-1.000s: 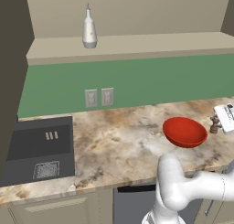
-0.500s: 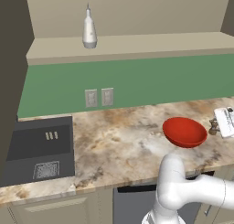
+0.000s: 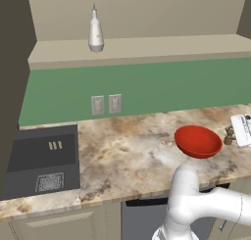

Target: Retrieve the bottle and the shaker from the cabinet and place them next to the mixing bowl on the counter. Then add garlic from the fridge to the mixing bowl.

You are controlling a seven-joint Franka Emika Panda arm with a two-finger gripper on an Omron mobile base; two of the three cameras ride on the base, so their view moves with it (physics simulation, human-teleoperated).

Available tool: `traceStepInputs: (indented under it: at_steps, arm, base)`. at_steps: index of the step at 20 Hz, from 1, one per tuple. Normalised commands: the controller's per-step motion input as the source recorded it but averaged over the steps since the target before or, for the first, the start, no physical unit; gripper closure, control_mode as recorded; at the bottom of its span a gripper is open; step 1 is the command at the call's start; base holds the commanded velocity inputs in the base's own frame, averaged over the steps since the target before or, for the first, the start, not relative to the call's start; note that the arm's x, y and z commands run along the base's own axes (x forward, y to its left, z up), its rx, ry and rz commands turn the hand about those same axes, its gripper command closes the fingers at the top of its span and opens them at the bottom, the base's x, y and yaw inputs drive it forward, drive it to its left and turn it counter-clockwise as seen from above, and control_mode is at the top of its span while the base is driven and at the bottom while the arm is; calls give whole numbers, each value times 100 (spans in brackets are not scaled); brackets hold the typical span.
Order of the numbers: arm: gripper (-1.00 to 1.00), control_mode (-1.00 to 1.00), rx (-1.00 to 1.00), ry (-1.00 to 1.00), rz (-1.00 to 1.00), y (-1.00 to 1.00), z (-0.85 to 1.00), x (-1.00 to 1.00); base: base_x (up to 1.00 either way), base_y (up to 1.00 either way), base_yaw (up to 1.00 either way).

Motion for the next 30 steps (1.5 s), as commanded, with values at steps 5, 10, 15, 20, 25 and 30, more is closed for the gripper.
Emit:
traceStepInputs:
  at_steps: [5,10,15,20,25,30]
  arm:
    - [100,-100,0,0,0,0,0,2]
    - [-100,-100,0,0,0,0,0,0]
    - [-100,-100,0,0,0,-1,0,0]
    - [-100,-100,0,0,0,0,0,0]
    - [-100,-100,0,0,0,-2,9,0]
    - [-100,-100,-1,0,-2,-29,55,-4]
  base:
    - [0,0,0]
    - [0,0,0]
    - [0,0,0]
    - [0,0,0]
    - [0,0,0]
    - [0,0,0]
